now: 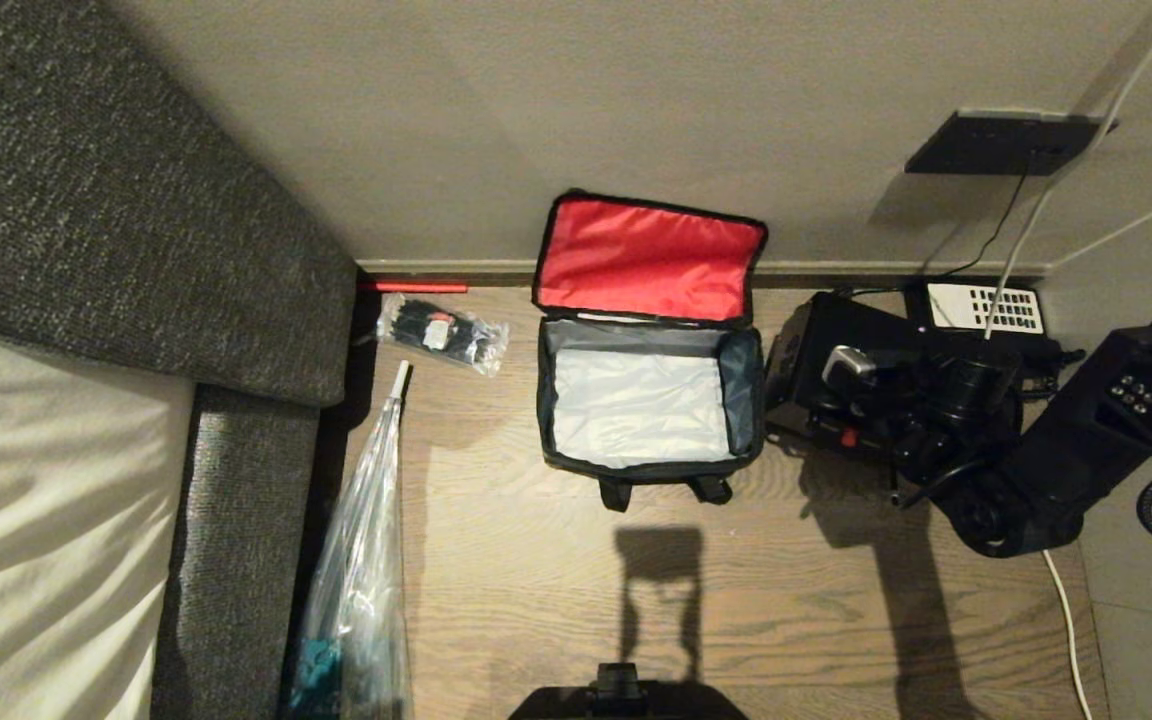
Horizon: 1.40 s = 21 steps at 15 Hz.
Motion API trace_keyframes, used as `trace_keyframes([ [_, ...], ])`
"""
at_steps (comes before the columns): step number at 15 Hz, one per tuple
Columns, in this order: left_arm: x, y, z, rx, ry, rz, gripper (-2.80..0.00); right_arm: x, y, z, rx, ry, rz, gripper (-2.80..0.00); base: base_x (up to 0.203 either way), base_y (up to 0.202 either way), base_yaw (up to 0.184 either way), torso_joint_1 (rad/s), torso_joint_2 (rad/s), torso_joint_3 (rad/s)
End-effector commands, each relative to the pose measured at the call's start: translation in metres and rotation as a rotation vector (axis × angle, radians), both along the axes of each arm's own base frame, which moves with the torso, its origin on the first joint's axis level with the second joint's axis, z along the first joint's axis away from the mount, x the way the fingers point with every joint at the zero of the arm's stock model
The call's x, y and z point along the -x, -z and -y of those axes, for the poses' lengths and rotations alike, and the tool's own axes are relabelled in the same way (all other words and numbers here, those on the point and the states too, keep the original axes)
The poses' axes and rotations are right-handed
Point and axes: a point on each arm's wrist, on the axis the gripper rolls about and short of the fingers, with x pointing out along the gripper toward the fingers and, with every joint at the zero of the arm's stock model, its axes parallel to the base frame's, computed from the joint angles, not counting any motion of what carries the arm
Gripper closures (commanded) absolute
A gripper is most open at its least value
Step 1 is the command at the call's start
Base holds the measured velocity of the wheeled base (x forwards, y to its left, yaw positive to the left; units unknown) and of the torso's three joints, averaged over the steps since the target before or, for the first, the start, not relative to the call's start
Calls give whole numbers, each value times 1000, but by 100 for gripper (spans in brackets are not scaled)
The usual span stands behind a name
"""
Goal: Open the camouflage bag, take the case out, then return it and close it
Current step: Release the handle
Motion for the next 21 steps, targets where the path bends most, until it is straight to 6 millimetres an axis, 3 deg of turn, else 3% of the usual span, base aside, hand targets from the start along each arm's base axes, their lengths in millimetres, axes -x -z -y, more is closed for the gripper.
trace_keyframes([
  [1, 0, 0, 0, -1, -1, 0, 0, -7, 13, -1, 8, 4, -20, 0, 0, 0, 0, 0, 0, 0],
  [6, 0, 0, 0, -1, -1, 0, 0, -11, 33, -2, -20, 1, -36, 0, 0, 0, 0, 0, 0, 0],
  [11, 0, 0, 0, -1, -1, 0, 0, -15, 36, -2, -26, 0, -42, 0, 0, 0, 0, 0, 0, 0],
  [12, 0, 0, 0, -1, -1, 1, 0, -14, 38, -3, -23, -1, -55, -280, 0, 0, 0, 0, 0, 0],
  [18, 0, 0, 0, -1, -1, 0, 0, -4, 54, -5, -95, -26, -157, -280, 0, 0, 0, 0, -4, 2],
  [21, 0, 0, 0, -1, -1, 0, 0, 13, 36, -3, -154, -85, -184, -280, 0, 0, 0, 0, 0, 0],
])
